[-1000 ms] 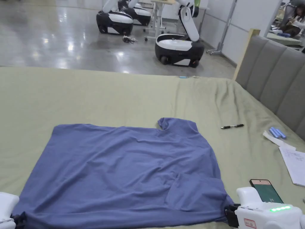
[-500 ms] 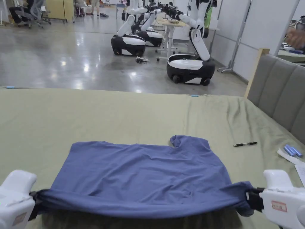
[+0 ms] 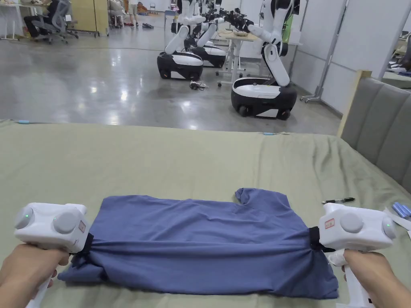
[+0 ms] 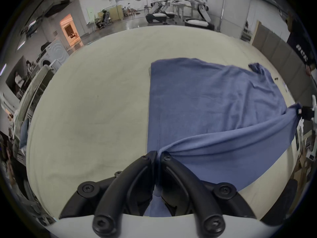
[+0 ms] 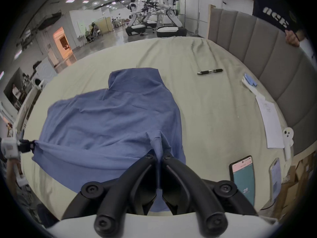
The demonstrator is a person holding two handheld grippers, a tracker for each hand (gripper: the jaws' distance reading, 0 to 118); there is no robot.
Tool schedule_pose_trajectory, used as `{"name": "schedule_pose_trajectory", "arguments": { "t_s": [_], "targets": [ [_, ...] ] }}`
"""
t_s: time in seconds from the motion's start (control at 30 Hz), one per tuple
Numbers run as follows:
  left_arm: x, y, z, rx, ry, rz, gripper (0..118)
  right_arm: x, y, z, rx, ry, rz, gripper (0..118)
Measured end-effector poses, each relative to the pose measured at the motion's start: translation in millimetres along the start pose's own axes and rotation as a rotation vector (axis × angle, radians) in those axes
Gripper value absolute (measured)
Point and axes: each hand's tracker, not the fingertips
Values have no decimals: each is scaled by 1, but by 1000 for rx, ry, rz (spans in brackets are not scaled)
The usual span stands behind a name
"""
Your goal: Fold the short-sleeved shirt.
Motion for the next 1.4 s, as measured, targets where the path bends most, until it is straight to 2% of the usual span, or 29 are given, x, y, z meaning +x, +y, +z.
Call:
{"name": "schedule_pose_trajectory", "arguments": {
  "t_s": [0.03, 0.07, 0.1, 0.13, 0.17, 0.2, 0.33, 0.37, 0.4, 0.43, 0.47, 0.5, 0.6, 0.63, 0.7, 0.73, 0.9, 0.97, 1.03, 1.07, 1.1, 1.13, 1.17, 1.2, 1.27, 1.3, 1.33, 1.37, 1.4],
  "targets": [
    [2, -2, 9, 13, 11, -24, 10, 2, -2, 1, 18, 28, -18, 12],
    [4, -8, 17, 47, 36, -45, 27, 4, -6, 6, 41, 45, -15, 34],
    [6, -17, 28, 85, 49, -52, 47, 5, -11, 10, 41, 52, 6, 81],
    [7, -26, 42, 118, 42, -55, 69, 4, -17, 15, 47, 68, 40, 118],
    [0, -30, 51, 167, 19, -29, 73, 2, -23, 32, 148, 42, 63, 114],
    [0, -43, 69, 198, -15, -12, 73, -4, -33, 47, 167, 12, 110, 109],
    [0, -91, 113, 282, -20, -79, 72, -20, -76, 91, 261, -9, 239, 108],
    [1, -104, 118, 282, -12, -95, 69, -23, -87, 100, 262, -1, 249, 98],
    [1, -113, 118, 267, 2, -115, 55, -25, -97, 106, 254, 6, 243, 72],
    [-3, -116, 109, 259, 17, -125, 9, -27, -104, 107, 249, 4, 239, 17],
    [-5, -120, 101, 237, 60, -126, 3, -30, -110, 104, 237, 1, 234, 1],
    [-15, -118, 97, 236, 84, -127, 3, -31, -117, 101, 236, 2, 229, 1],
    [-42, -107, 65, 184, 10, -91, 4, -35, -126, 94, 197, 26, 228, 1],
    [-46, -100, 60, 185, 23, -101, 17, -36, -128, 93, 198, 24, 229, 1],
    [-43, -90, 36, 180, 41, -115, 69, -36, -130, 89, 189, 20, 226, 1],
    [-45, -84, 27, 166, 27, -127, 77, -34, -128, 89, 183, 23, 219, 1],
    [-33, -58, -17, 133, 68, -212, 75, -18, -124, 82, 165, -10, 202, 1],
    [-23, -56, -28, 74, 55, -237, 68, -8, -120, 78, 160, -26, 185, 1],
    [-18, -54, -39, 80, 105, -267, 7, 5, -113, 72, 175, -22, 146, 1],
    [-17, -52, -41, 73, 74, -271, 7, 12, -108, 65, 180, -2, 105, 9],
    [-8, -53, -40, 68, 72, -270, 7, 19, -102, 56, 155, 13, 77, 36],
    [-8, -53, -41, 76, 72, -268, 7, 24, -96, 43, 105, 29, 59, 93],
    [-7, -52, -43, 86, 76, -268, 7, 27, -92, 30, 77, 27, 50, 118],
    [-9, -50, -45, 82, 77, -265, 7, 28, -90, 17, 111, 21, 52, 116],
    [0, -53, -35, 85, 79, -258, 7, 30, -83, -11, 19, 3, 52, 112],
    [0, -54, -36, 86, 81, -259, 7, 31, -83, -24, -37, 19, 42, 103],
    [0, -54, -36, 86, 82, -262, 7, 31, -83, -34, -82, -6, 37, 58],
    [8, -59, -17, 97, 85, -264, 7, 30, -84, -40, -109, -33, 59, 20],
    [8, -61, -12, 90, 73, -269, 7, 31, -82, -33, -70, -9, 50, 15]
  ]
}}
